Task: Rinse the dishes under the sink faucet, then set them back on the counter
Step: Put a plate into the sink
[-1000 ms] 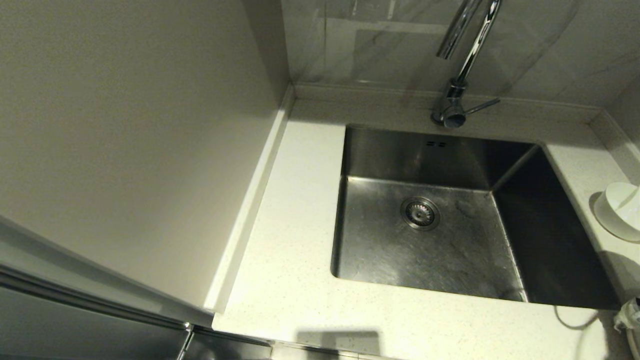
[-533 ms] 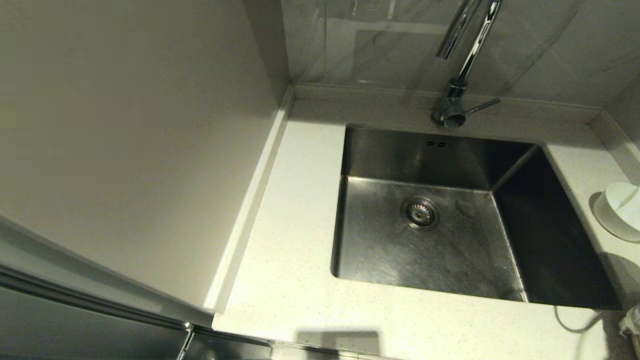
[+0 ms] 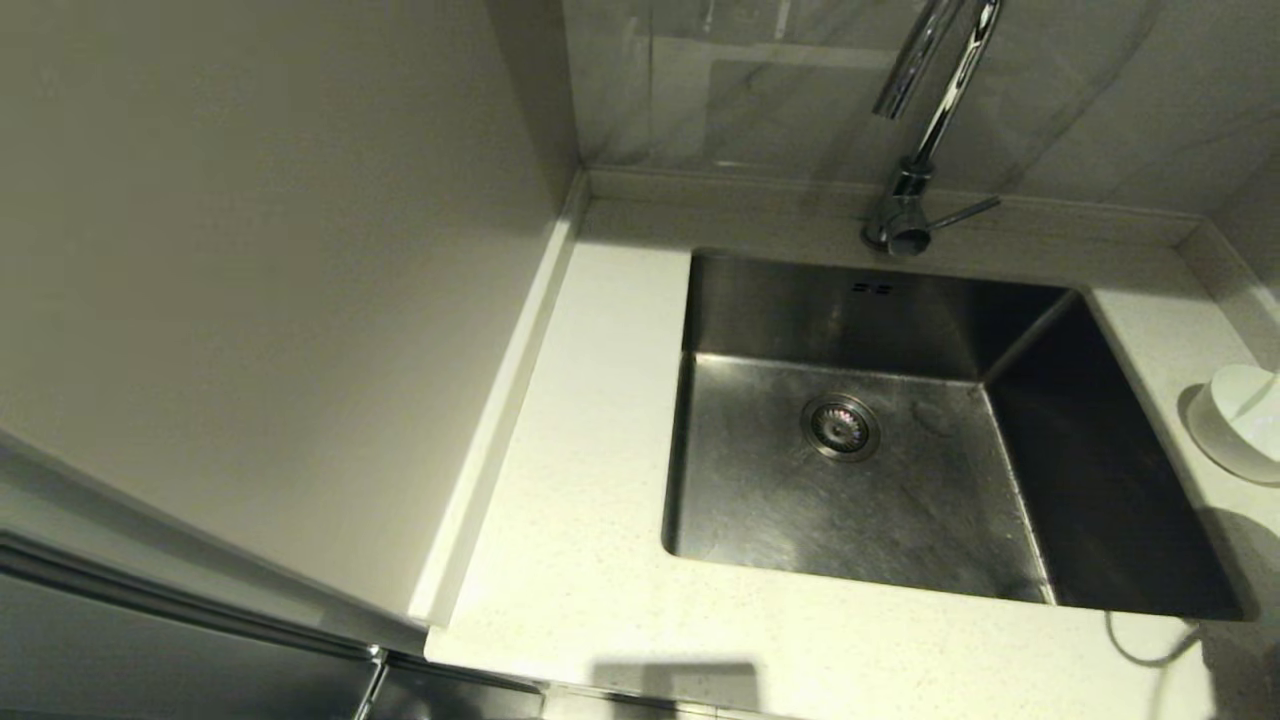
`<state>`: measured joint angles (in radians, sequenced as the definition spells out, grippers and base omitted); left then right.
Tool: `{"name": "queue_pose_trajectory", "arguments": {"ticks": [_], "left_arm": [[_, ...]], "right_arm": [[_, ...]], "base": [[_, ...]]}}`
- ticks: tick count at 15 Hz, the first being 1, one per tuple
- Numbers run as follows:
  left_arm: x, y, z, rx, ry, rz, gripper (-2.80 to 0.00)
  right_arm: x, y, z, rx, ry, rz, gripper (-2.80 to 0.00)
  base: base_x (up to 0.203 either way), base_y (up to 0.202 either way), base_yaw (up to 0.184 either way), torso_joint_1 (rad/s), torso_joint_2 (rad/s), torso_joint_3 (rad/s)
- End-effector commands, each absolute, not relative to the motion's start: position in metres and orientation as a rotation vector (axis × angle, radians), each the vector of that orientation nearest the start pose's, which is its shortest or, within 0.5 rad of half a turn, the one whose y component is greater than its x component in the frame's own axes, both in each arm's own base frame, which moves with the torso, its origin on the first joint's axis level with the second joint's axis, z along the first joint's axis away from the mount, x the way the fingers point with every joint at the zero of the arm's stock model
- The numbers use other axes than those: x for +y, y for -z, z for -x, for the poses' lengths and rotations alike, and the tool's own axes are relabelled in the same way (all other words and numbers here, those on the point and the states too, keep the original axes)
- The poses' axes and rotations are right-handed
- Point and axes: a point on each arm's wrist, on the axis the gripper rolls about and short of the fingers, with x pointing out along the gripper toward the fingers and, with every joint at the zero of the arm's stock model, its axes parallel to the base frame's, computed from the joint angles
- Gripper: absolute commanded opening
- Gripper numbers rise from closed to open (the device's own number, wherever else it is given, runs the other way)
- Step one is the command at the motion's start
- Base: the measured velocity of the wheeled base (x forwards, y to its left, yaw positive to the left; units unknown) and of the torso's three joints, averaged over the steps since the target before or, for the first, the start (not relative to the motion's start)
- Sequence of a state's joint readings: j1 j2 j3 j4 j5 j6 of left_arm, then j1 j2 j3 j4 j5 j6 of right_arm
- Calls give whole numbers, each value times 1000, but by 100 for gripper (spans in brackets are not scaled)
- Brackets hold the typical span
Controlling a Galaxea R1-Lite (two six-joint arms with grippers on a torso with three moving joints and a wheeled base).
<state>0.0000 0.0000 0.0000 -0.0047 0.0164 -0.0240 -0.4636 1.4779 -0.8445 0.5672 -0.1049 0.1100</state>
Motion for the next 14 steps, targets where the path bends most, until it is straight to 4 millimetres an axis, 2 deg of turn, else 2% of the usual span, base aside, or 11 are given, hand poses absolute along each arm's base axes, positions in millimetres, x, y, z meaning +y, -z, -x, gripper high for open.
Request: {"name": "queue_pose_trajectory", "arguments": {"ticks": [1,5,11,14], "left_arm": [[0,-76,23,-8,-17,25,-280],[0,-76,23,-9,-17,25,-280],[0,-76,23,-8,-17,25,-280],[0,-76,23,-8,-17,25,-280]], "right_arm": [[-90,-164,-175,1159,565,-307,-280],[-83,-183,-182,1076,525,-271,-280],[-44,-209,-189,976,358,-146,-280],[-30,-220,-188,928,345,-79,-280]], "base": [[0,0,0,0,0,0],[0,0,0,0,0,0],[0,0,0,0,0,0],[0,0,0,0,0,0]]}}
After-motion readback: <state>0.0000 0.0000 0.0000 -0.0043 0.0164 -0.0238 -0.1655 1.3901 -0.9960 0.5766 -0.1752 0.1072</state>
